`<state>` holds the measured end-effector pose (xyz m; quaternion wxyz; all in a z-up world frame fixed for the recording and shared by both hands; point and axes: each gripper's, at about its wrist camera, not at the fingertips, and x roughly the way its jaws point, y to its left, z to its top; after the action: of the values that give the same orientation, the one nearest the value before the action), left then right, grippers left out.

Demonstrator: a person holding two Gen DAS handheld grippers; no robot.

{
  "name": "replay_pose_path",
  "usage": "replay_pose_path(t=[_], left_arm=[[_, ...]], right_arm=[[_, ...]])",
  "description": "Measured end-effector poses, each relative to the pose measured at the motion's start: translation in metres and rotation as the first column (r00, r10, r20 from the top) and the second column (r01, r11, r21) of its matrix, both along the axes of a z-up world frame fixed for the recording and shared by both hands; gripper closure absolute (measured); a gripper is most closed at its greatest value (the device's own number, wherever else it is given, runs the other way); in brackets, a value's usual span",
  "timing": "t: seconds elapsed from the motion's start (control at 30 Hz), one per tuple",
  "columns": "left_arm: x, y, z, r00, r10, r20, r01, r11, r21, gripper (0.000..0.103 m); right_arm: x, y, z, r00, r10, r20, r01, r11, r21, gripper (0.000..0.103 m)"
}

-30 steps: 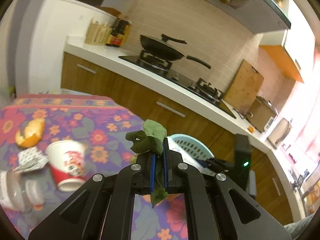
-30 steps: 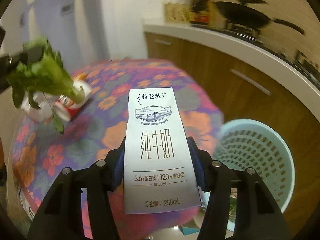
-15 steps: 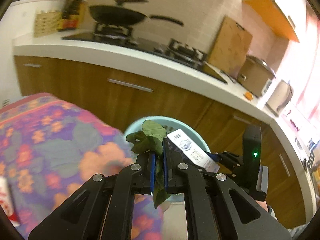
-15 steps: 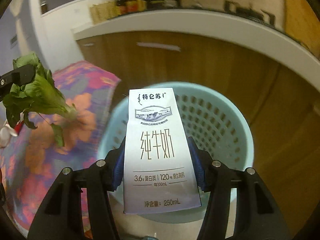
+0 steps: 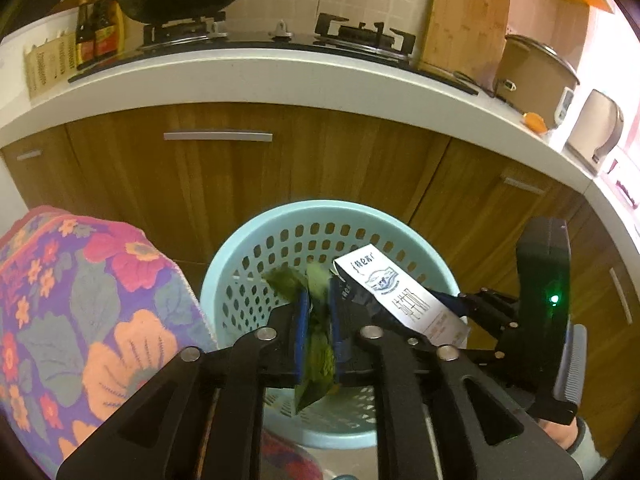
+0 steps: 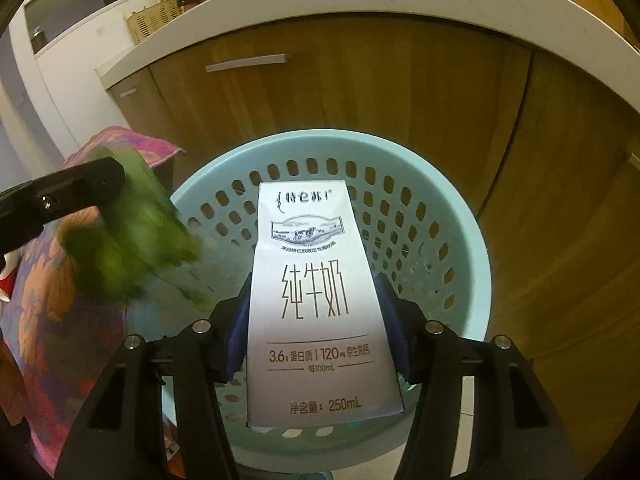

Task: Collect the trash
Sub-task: 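Carry the milk carton and greens over the blue basket and open both tools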

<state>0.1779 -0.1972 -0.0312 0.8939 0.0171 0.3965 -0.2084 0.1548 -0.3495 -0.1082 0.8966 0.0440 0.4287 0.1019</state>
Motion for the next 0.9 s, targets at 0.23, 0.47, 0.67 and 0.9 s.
replay_pose_path(t=[0.23, 0.47, 0.67, 0.9], left_arm=[[-0.006, 0.001, 0.005, 0.999, 0.0, 0.041, 0.0, 1.0, 0.01, 0.06], [-0.019, 0.016, 0.012, 0.999, 0.018, 0.046, -0.018, 1.0, -0.014, 0.058], [-0.037, 0.035, 0.018, 0.998, 0.037, 0.053, -0.035, 0.999, -0.037, 0.057], [-0.063, 0.079, 0.03, 0.997, 0.064, 0.034, -0.057, 0.983, -0.176, 0.054]], right_arm=[[-0.003, -0.003, 0.002, 1.0, 0.005, 0.014, -0.005, 1.0, 0.013, 0.049], [-0.008, -0.001, 0.01, 1.0, 0.004, 0.028, -0.005, 1.0, 0.029, 0.049], [-0.017, 0.007, 0.023, 0.999, 0.049, 0.015, -0.05, 0.995, 0.087, 0.049], [-0.031, 0.047, 0.05, 0.988, 0.132, 0.074, -0.136, 0.99, 0.049, 0.047]])
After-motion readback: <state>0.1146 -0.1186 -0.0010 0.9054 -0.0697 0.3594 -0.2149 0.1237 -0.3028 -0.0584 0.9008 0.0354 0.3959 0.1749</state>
